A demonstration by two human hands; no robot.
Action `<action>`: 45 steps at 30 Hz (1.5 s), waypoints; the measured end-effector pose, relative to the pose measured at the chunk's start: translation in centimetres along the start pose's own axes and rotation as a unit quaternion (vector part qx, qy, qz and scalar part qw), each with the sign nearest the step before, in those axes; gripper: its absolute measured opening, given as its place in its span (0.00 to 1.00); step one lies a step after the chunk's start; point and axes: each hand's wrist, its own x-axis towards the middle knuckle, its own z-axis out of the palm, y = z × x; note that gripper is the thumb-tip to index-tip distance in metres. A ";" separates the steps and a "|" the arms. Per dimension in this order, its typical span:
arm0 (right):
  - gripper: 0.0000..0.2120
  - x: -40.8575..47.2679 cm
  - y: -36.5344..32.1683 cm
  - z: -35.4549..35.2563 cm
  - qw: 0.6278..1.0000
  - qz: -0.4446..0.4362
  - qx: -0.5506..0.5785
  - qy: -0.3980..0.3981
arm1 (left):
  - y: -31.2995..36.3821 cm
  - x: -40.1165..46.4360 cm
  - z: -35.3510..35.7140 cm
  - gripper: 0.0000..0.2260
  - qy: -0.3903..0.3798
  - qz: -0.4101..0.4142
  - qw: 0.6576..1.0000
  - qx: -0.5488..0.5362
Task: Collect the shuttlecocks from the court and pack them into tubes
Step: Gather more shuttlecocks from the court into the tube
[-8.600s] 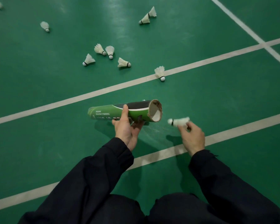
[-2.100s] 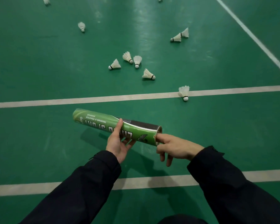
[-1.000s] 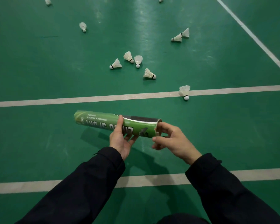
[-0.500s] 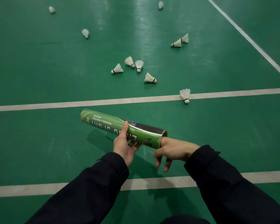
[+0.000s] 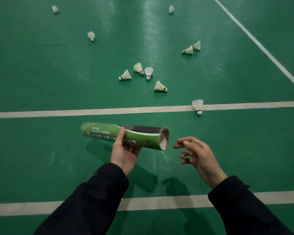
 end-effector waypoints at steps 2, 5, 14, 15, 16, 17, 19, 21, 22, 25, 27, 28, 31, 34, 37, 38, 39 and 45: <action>0.07 0.8 -0.1 -0.2 1.000 -0.008 0.009 0.029 | 1.7 0.6 -0.2 0.24 -0.028 -0.020 0.999 -0.030; 0.07 2.6 -0.8 0.7 0.999 -0.001 -0.018 0.040 | 4.1 1.5 0.1 0.28 -0.091 -0.042 0.994 -0.037; 0.05 5.7 -11.7 3.6 0.984 0.025 -0.152 0.085 | 9.3 1.3 11.2 0.17 -0.031 -0.075 0.997 0.002; 0.06 6.1 -12.7 2.8 0.981 0.024 -0.162 0.102 | 9.1 1.5 12.6 0.16 -0.031 -0.078 0.996 0.009; 0.06 6.8 -13.4 1.7 0.979 0.026 -0.165 0.120 | 8.9 2.0 13.9 0.17 -0.034 -0.079 0.996 0.020; 0.06 7.7 -13.7 0.3 0.975 0.031 -0.172 0.139 | 8.4 2.7 15.1 0.18 -0.035 -0.079 0.996 0.029; 0.06 10.0 -13.5 -2.7 0.961 0.042 -0.210 0.173 | 7.0 4.8 17.0 0.18 -0.037 -0.074 0.996 0.040; 0.06 13.2 -12.1 -6.0 0.944 0.052 -0.257 0.202 | 5.5 7.0 18.8 0.17 -0.039 -0.072 0.996 0.043; 0.06 15.0 -11.3 -7.6 0.935 0.061 -0.279 0.210 | 4.7 8.2 19.5 0.16 -0.041 -0.072 0.996 0.043; 0.09 20.4 -9.5 -10.9 0.919 0.093 -0.327 0.200 | 2.4 11.5 20.7 0.22 -0.022 -0.066 0.996 0.049; 0.17 23.6 -8.9 -11.9 0.911 0.098 -0.358 0.180 | 1.5 13.8 21.0 0.30 -0.005 -0.047 0.997 0.061; 0.21 25.3 -8.5 -12.3 0.905 0.093 -0.379 0.168 | 1.1 14.9 21.2 0.32 0.006 -0.035 0.997 0.068; 0.26 30.1 -6.9 -13.7 0.890 0.065 -0.433 0.126 | 0.2 17.9 21.7 0.30 0.028 0.015 0.995 0.098; 0.25 33.3 -4.7 -15.4 0.863 0.086 -0.492 0.069 | -0.6 19.4 22.0 0.29 0.037 0.036 0.994 0.100; 0.16 33.5 -4.9 -15.8 0.846 0.079 -0.520 0.092 | -0.4 19.4 22.5 0.30 0.056 0.013 0.996 0.065; 0.13 33.2 -5.8 -15.5 0.879 0.051 -0.455 0.130 | -0.2 19.3 22.6 0.30 0.063 0.004 0.997 0.050; 0.09 32.6 -7.1 -15.0 0.923 0.021 -0.342 0.175 | -0.1 19.1 22.7 0.29 0.065 0.000 0.997 0.032; 0.15 24.6 -15.8 -9.9 0.952 -0.268 0.033 0.141 | -0.2 19.2 22.4 0.26 0.073 0.003 0.997 -0.019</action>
